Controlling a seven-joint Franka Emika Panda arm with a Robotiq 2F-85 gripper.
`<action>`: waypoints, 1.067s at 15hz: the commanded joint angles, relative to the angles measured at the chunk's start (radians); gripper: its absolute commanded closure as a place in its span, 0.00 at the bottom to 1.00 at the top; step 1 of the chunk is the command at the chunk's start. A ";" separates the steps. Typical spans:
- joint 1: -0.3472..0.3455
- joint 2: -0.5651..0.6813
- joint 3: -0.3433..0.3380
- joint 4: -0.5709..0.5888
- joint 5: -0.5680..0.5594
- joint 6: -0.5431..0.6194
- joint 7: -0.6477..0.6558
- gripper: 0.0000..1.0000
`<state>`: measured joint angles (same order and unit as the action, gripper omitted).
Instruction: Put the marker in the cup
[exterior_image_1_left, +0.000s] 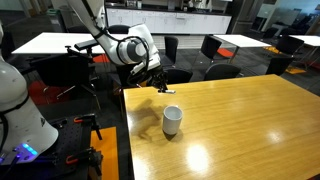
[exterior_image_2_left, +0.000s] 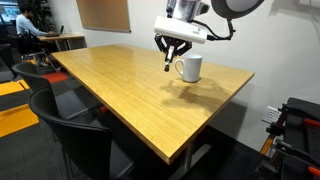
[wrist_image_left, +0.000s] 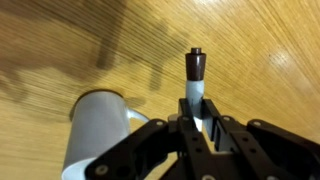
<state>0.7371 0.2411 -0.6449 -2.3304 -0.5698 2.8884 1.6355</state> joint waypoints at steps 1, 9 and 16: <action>0.121 -0.041 -0.113 0.027 -0.186 -0.086 0.184 0.95; 0.085 -0.148 -0.024 0.046 -0.526 -0.352 0.526 0.95; -0.349 -0.229 0.445 0.012 -0.594 -0.570 0.640 0.95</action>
<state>0.5472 0.0622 -0.3576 -2.2876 -1.1401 2.3768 2.2299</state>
